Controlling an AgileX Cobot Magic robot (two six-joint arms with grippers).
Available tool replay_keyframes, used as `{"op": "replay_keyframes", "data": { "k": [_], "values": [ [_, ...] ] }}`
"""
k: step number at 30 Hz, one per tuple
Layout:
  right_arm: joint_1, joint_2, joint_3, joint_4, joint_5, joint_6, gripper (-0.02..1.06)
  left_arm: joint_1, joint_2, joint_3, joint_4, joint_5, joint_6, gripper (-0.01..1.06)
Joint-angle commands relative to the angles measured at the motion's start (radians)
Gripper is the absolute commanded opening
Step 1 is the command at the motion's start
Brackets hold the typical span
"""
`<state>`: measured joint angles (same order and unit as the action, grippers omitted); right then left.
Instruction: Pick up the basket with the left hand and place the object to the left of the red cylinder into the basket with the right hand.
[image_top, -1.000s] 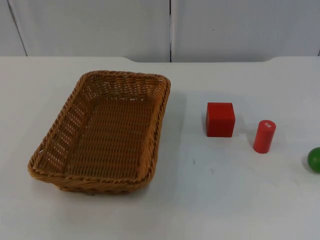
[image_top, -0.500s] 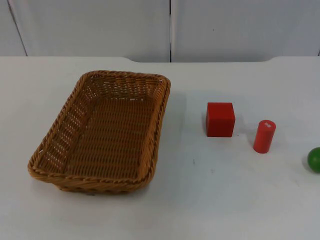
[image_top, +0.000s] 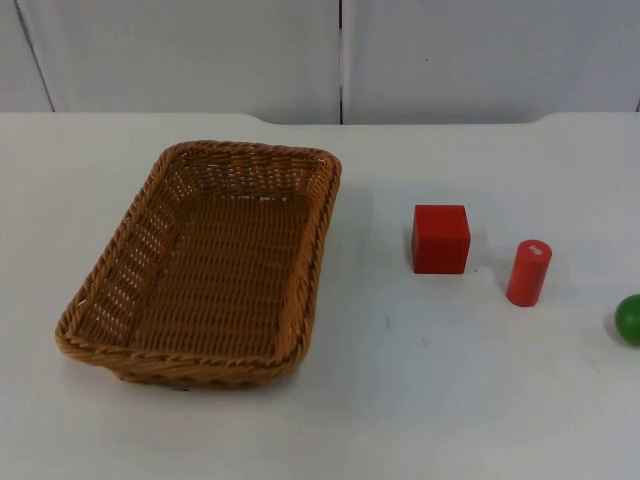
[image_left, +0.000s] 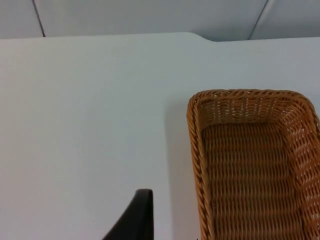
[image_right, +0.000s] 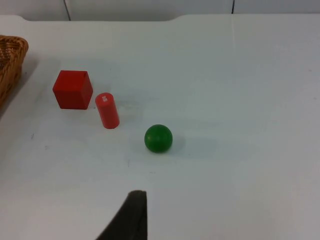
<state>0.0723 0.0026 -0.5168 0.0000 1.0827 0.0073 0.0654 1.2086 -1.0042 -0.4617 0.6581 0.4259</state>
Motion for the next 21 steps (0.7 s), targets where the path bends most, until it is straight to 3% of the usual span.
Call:
{"op": "replay_keyframes", "data": {
  "k": [1, 21],
  "values": [
    [-0.001, -0.003, 0.001, 0.000, -0.004, -0.001, 1.05, 0.004, 0.025, -0.017, -0.042, -0.006, 0.035, 1.05],
    [-0.001, -0.003, 0.001, 0.000, -0.004, -0.001, 1.05, 0.001, 0.329, -0.157, -0.160, 0.078, 0.137, 1.05]
  ]
}}
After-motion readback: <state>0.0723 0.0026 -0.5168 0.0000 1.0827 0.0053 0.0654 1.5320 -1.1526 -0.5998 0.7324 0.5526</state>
